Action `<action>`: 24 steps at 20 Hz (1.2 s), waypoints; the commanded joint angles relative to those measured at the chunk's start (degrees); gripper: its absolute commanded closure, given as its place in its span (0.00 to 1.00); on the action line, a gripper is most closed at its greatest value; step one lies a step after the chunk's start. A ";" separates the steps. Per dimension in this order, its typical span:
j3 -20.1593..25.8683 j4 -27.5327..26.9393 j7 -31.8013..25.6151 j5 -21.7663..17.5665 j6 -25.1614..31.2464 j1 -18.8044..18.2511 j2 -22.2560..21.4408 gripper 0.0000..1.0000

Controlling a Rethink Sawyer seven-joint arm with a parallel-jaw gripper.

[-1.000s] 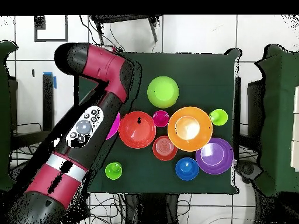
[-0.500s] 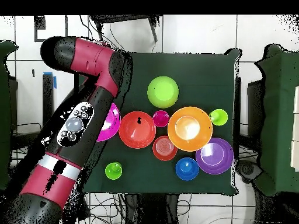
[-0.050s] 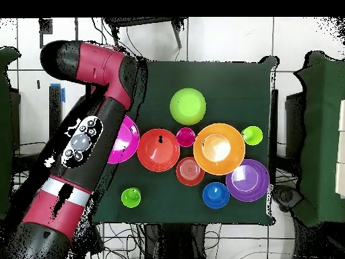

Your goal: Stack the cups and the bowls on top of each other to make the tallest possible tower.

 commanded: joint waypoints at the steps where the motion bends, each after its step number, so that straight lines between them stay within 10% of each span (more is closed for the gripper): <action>1: 4.66 -2.81 19.00 -0.19 5.07 0.43 2.28 0.00; 24: 7.08 4.89 18.55 -2.91 4.57 9.28 -0.05 0.00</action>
